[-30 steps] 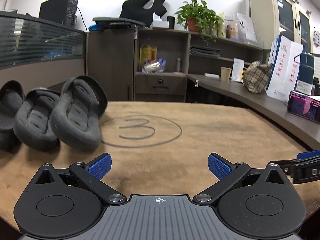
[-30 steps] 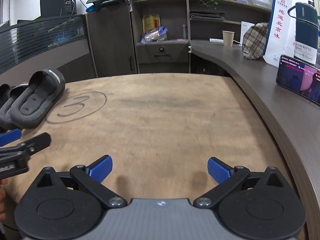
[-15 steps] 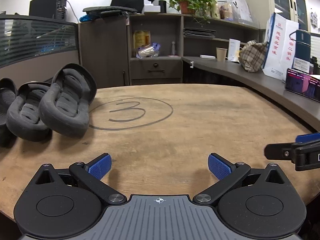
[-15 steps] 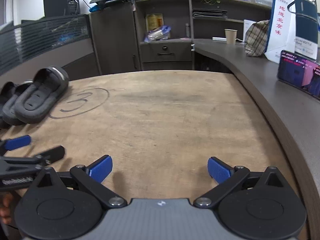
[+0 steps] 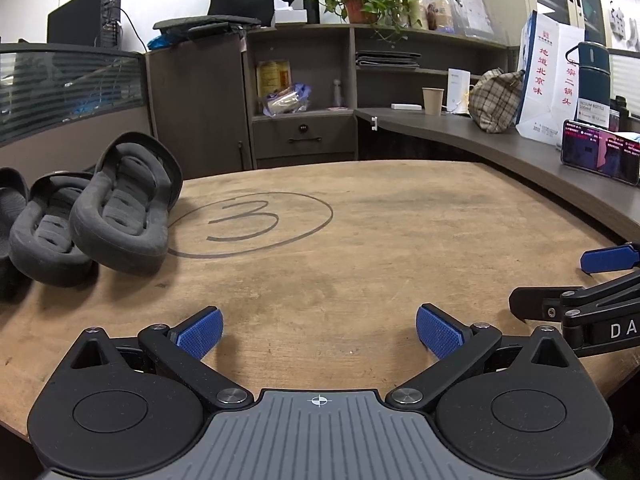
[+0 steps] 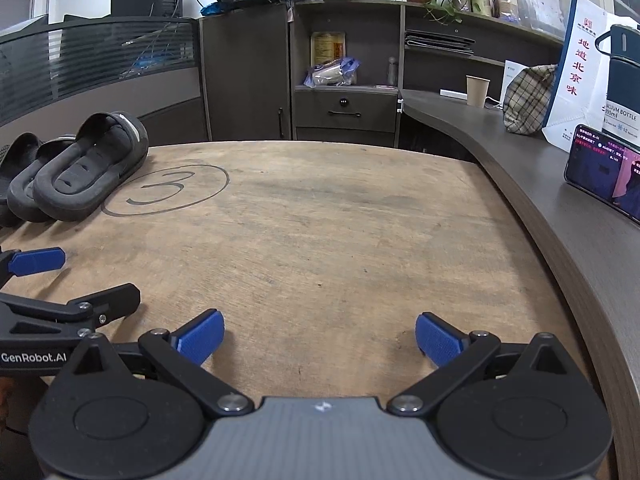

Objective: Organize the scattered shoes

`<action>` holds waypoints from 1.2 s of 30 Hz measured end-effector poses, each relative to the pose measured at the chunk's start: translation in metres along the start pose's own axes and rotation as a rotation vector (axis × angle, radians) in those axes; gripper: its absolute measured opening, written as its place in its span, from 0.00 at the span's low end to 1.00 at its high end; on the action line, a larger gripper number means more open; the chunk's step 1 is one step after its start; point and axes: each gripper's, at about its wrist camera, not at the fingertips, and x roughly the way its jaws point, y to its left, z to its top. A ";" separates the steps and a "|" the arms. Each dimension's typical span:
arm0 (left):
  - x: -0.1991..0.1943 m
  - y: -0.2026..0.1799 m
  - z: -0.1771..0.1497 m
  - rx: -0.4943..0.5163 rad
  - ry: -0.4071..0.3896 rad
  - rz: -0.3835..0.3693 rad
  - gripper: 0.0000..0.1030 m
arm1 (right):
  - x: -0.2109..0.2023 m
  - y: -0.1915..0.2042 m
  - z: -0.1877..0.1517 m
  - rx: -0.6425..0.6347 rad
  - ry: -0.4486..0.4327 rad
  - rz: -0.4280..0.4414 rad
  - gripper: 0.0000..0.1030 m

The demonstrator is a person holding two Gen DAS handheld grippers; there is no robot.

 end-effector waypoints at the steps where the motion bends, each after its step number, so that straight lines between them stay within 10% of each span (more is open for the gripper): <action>1: 0.000 0.001 -0.001 -0.009 -0.002 -0.004 1.00 | 0.000 0.000 0.000 -0.002 -0.001 0.000 1.00; 36: 0.003 0.004 -0.004 -0.002 -0.031 -0.024 1.00 | 0.003 0.001 -0.002 -0.004 -0.014 0.008 1.00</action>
